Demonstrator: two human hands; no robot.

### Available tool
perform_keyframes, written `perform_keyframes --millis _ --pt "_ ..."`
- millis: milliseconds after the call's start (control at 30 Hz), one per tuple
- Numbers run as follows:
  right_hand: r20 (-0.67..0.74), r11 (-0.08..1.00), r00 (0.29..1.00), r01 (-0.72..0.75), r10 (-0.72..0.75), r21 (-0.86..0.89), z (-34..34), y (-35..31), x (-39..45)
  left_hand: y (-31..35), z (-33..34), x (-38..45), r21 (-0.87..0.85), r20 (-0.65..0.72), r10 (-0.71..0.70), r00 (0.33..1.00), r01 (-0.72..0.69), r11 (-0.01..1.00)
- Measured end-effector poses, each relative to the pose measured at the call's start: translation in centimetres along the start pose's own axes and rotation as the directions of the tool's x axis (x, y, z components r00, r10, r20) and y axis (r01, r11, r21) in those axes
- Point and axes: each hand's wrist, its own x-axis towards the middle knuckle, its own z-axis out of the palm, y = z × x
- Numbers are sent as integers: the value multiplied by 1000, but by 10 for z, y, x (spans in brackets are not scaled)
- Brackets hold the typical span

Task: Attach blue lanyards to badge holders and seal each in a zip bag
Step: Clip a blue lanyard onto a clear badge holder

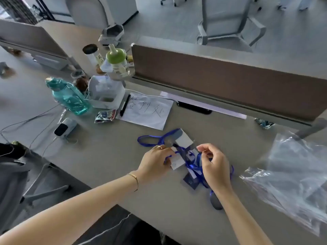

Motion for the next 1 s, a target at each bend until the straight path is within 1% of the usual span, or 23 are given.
perform_keyframes --millis 133,233,333,400,467,600,700,767,867,933,967,1000 --pt "86 994 992 -84 91 -76 27 21 15 -28 18 15 21 51 -109 993 108 994" --pt "126 990 986 -93 106 -107 53 34 29 -44 39 31 9 123 -143 982 143 990" --pt "162 988 981 -83 104 -131 77 48 42 -54 63 44 55 215 -126 968 117 992" --pt "191 989 978 -63 88 -133 93 58 49 -62 83 50 100 204 -107 973 88 991" --pt "206 988 976 -35 65 -149 107 67 55 -71 103 54 107 159 -93 983 77 991" --pt "234 980 972 24 24 -199 127 90 63 -90 125 65 46 35 -93 995 91 995" --pt "261 967 965 77 -12 -242 133 108 68 -105 128 82 -46 -81 -98 992 95 994" --pt "273 955 961 116 -39 -272 134 118 72 -115 131 93 -123 -145 -86 986 68 990" --pt "217 916 973 153 -75 -370 139 122 77 -129 141 104 -179 -265 -61 962 13 984" --pt "191 858 965 247 -177 -450 140 116 77 -135 149 106 -179 -349 -48 936 -16 984" --pt "233 830 946 312 -226 -462 139 113 77 -136 153 106 -171 -381 -31 924 -38 985" --pt "327 810 913 377 -244 -449 137 110 76 -138 156 106 -169 -404 -16 915 -57 984"
